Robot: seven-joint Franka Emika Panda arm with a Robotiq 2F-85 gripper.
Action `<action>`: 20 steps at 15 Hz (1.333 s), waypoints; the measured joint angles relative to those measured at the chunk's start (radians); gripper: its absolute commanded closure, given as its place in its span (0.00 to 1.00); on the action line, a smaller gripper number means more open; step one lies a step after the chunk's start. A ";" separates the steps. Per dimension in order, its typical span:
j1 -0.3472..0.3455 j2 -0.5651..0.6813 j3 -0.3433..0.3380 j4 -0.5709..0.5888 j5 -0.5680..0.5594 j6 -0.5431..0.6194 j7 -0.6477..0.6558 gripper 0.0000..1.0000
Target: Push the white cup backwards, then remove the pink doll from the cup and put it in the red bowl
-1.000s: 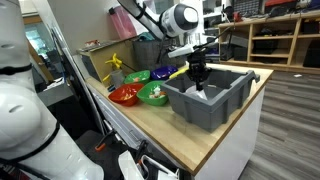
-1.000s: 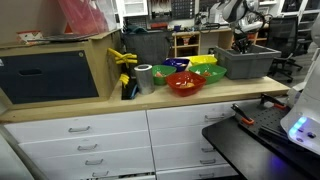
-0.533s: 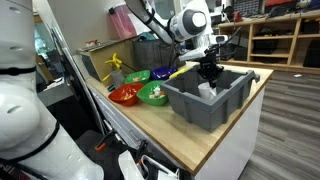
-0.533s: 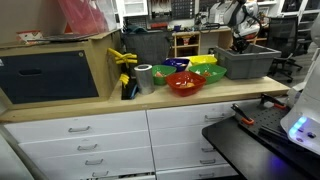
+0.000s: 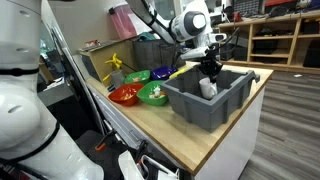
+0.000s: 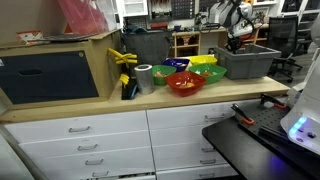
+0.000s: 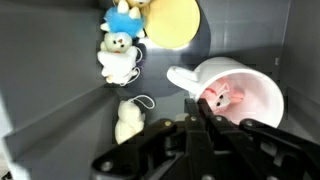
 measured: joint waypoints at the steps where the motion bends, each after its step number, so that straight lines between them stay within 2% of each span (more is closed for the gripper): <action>1: 0.000 0.011 0.000 0.014 0.008 0.002 0.000 0.99; 2: -0.001 0.023 0.000 0.030 0.013 0.002 0.002 0.81; 3: -0.001 0.034 0.000 0.044 0.015 0.002 0.004 0.68; 11: 0.002 0.063 0.000 0.081 0.017 0.002 0.024 0.08; 13: 0.009 0.063 0.001 0.083 0.022 0.001 0.024 0.13; 14: 0.014 0.063 0.003 0.085 0.026 0.001 0.025 0.39; 16: 0.022 0.063 0.008 0.085 0.029 0.001 0.025 0.40; 20: 0.025 0.063 0.012 0.085 0.029 0.001 0.025 0.71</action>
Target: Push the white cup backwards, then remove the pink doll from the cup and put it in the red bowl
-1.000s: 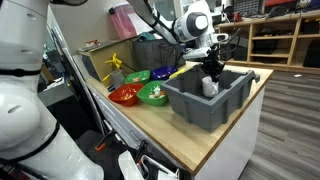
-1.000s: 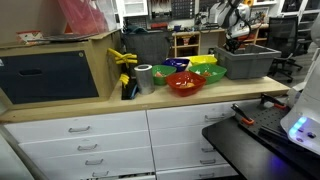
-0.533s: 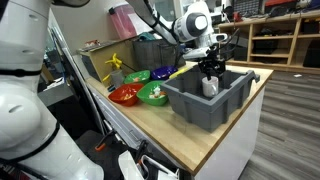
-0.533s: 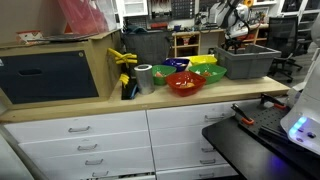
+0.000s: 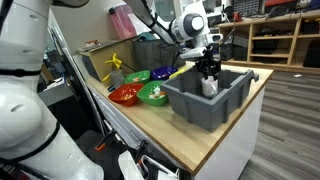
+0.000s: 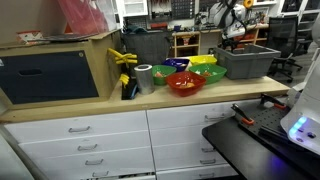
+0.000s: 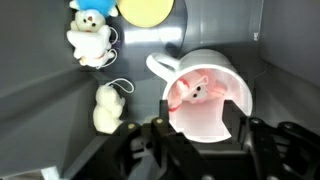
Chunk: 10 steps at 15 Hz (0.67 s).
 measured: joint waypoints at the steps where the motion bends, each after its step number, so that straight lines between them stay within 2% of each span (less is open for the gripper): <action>1: 0.001 0.000 0.000 0.000 0.000 0.000 0.000 0.77; 4: 0.001 0.000 0.001 0.000 0.000 0.000 0.000 0.99; 10: 0.001 0.000 0.001 0.005 0.001 -0.003 0.000 1.00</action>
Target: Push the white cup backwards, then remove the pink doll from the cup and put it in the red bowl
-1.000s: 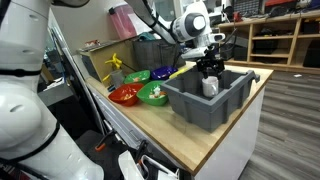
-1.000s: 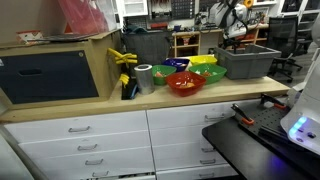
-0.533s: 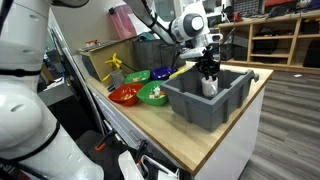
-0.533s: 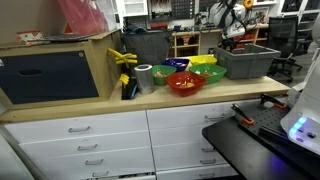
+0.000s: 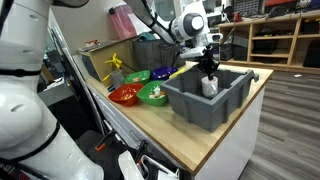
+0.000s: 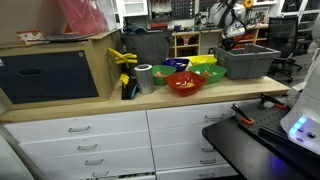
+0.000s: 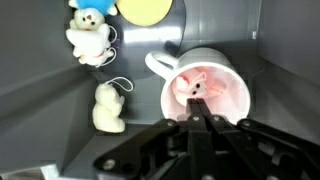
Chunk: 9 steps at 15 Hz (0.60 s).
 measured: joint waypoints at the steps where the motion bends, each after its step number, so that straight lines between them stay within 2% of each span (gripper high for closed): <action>1: 0.000 0.000 0.000 0.000 0.000 -0.001 0.000 1.00; 9: 0.006 -0.021 0.001 0.004 0.000 -0.028 0.000 1.00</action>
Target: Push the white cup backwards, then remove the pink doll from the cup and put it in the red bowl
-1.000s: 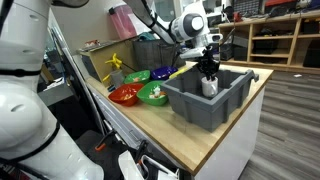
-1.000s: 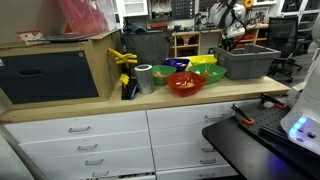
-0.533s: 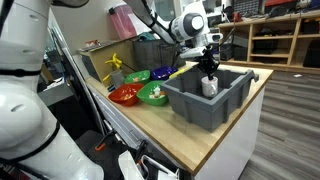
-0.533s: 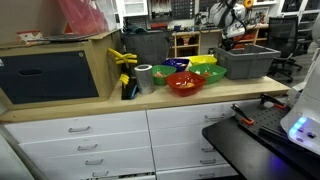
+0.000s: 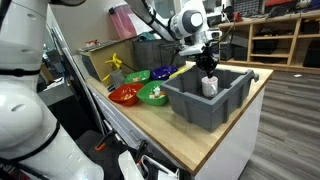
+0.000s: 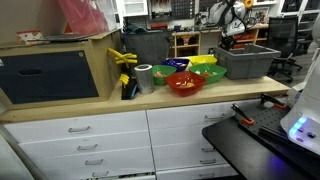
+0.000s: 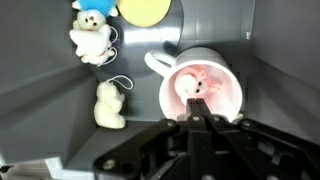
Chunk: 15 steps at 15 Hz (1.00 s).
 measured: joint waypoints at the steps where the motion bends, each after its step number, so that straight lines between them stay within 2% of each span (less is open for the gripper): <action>1: 0.003 -0.012 0.000 0.001 -0.001 -0.011 0.000 1.00; 9: 0.046 -0.129 0.001 0.007 -0.041 -0.084 0.000 1.00; 15: 0.108 -0.201 0.042 0.013 -0.067 -0.131 0.000 1.00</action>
